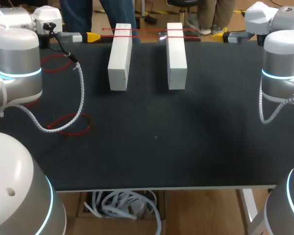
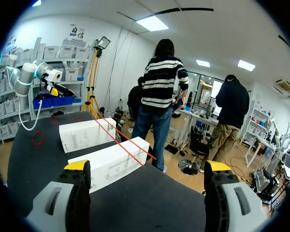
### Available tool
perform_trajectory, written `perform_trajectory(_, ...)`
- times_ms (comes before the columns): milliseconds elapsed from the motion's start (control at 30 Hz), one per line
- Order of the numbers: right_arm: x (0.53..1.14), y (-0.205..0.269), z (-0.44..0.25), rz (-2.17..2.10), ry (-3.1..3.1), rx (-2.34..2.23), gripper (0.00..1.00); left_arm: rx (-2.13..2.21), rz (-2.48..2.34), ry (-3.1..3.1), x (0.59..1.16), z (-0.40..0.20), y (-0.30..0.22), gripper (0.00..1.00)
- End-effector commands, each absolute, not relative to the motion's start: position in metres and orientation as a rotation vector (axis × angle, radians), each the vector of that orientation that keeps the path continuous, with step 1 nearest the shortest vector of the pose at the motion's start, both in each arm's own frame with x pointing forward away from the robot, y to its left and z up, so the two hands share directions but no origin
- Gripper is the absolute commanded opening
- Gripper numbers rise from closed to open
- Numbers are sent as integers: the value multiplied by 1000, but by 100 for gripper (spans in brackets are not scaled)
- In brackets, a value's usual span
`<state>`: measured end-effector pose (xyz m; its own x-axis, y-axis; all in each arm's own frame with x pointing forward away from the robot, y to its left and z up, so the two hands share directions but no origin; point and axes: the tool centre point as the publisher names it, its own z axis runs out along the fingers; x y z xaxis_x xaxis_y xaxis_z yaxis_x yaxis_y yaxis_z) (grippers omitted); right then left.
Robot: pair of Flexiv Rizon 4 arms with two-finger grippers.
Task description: Grab the tape and strap the tape.
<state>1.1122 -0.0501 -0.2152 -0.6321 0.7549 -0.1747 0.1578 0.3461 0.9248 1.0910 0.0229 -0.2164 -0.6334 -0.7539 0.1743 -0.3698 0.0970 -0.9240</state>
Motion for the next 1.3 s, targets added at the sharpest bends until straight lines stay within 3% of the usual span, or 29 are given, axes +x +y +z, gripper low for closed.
perform_trajectory(33, 1113, -50, -216, 1289, 2013, 793, 100, -1104, -1552, 2031, 1091, -218, 23, 100)
perform_trajectory(667, 1113, -50, -216, 1289, 2013, 793, 100, -1104, -1552, 2031, 1091, -218, 23, 100)
perform_trajectory(1033, 1113, -50, -216, 1289, 2013, 793, 100, -748, -1274, 2283, 1128, -233, 55, 100)
perform_trajectory(1300, 1113, -50, -216, 1289, 2013, 793, 100, -558, -1487, 2382, 1161, -242, 42, 100)
